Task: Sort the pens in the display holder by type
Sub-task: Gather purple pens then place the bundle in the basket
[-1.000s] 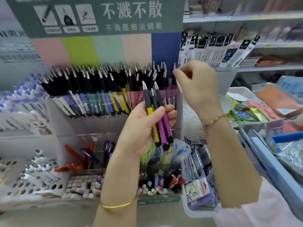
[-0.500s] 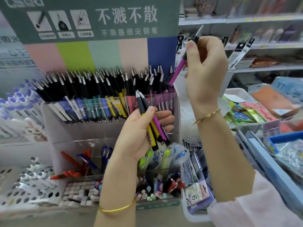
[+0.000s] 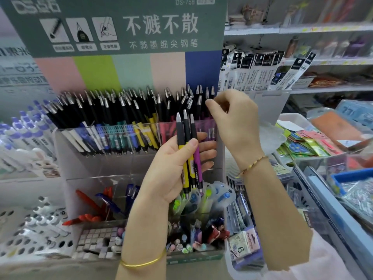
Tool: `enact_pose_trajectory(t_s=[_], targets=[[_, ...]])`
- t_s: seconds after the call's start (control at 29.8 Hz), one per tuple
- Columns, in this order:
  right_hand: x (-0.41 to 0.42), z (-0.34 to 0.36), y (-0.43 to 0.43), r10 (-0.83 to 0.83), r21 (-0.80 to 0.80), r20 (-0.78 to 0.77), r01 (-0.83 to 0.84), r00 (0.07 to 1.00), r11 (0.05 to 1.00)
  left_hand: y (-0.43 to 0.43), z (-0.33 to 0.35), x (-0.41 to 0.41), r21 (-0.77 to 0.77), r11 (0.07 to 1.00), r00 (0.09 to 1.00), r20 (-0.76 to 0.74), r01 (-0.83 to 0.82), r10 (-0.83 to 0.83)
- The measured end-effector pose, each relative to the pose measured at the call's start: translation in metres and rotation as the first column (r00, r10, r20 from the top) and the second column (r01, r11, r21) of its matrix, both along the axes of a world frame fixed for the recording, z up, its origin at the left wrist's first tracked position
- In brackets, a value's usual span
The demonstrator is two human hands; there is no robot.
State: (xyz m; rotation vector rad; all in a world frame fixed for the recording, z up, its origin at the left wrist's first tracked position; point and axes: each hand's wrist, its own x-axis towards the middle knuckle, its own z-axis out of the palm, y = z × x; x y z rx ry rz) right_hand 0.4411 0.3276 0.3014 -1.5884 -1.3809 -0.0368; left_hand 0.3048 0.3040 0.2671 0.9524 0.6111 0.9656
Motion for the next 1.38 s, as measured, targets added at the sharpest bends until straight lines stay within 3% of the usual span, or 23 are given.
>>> enact_pose_trajectory(t_s=[0.13, 0.2, 0.34, 0.44, 0.74, 0.81, 1.01, 1.24, 1.38], targets=[[-0.005, 0.009, -0.021, 0.293, -0.216, -0.190, -0.331, 0.937, 0.919, 0.000, 0.001, 0.003, 0.025, 1.000, 1.000, -0.010, -0.008, 0.008], [-0.006, 0.009, -0.023, 0.373, -0.211, -0.261, -0.429, 0.890, 0.878, 0.000, 0.001, 0.004, 0.029, 1.000, 1.000, -0.016, -0.009, 0.010], [0.000, 0.014, -0.012, 0.277, 0.146, -0.349, -0.240, 0.895, 0.960, 0.003, 0.000, 0.002, -0.026, 0.997, 0.997, -0.032, -0.069, 0.068], [0.003, 0.023, -0.003, 0.194, 0.383, -0.372, -0.040, 0.908, 0.923, 0.006, -0.001, -0.001, -0.051, 0.994, 0.995, -0.052, -0.093, 0.090], [-0.003, 0.019, 0.007, 0.048, 0.612, -0.166, 0.065, 0.985, 0.788, 0.003, 0.001, 0.000, 0.008, 0.992, 0.980, -0.157, -0.125, 0.125], [-0.003, 0.019, 0.008, 0.041, 0.562, -0.098, 0.021, 0.994, 0.827, 0.002, 0.001, 0.000, 0.004, 0.991, 0.978, -0.161, -0.135, 0.134], [-0.008, 0.002, 0.013, 0.055, 0.209, 0.032, -0.060, 0.998, 0.976, -0.002, 0.005, 0.003, -0.004, 0.992, 0.981, -0.152, -0.125, 0.123], [-0.010, -0.003, 0.012, -0.065, -0.035, 0.225, 0.074, 0.972, 0.997, -0.005, 0.006, 0.003, 0.046, 0.990, 0.978, -0.157, -0.133, 0.139], [-0.011, -0.001, 0.005, -0.039, -0.027, 0.172, 0.044, 0.984, 0.999, -0.007, 0.005, 0.002, 0.089, 0.988, 0.975, -0.170, -0.129, 0.143]])
